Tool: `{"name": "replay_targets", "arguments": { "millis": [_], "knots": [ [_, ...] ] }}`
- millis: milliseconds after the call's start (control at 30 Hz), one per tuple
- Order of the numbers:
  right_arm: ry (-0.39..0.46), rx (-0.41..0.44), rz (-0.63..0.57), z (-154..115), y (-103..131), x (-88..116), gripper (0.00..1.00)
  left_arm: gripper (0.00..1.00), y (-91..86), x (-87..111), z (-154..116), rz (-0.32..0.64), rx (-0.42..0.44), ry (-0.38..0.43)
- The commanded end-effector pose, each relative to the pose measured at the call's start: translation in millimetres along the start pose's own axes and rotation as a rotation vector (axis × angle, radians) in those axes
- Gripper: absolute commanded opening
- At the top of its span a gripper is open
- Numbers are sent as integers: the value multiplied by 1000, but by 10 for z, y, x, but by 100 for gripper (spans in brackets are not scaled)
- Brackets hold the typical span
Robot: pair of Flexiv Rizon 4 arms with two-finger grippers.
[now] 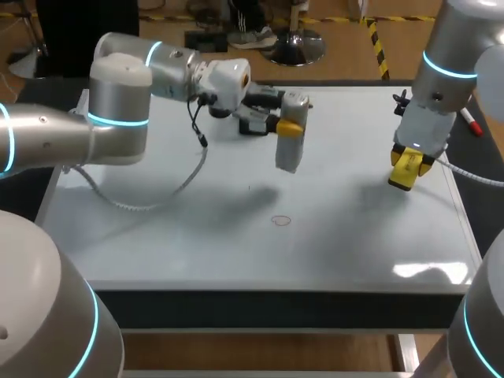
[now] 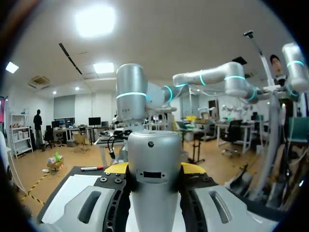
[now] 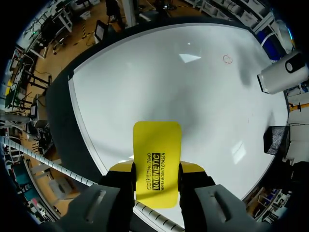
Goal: Pick up the inspection probe, press it on each red-marked spot on the whiteboard one by one, put down the probe, pick up the eraser, and wipe off all the red marks.
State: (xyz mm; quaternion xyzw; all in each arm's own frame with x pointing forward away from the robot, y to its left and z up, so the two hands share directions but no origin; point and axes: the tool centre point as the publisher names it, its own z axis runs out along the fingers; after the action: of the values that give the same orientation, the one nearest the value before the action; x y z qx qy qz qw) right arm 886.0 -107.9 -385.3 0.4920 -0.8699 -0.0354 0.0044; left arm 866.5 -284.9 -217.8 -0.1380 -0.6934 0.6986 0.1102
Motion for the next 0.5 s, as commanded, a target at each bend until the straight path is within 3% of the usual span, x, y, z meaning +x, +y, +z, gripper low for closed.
{"name": "replay_targets", "arguments": {
  "millis": [33, 500],
  "knots": [
    [3, 2, -2, -3, -5, 0, 0, 0, 69, 135, -55, -23, 14, 6],
    [3, 2, -2, -3, -5, 0, 0, 0, 322, 481, 10, -95, 52, 70]
  ]
}}
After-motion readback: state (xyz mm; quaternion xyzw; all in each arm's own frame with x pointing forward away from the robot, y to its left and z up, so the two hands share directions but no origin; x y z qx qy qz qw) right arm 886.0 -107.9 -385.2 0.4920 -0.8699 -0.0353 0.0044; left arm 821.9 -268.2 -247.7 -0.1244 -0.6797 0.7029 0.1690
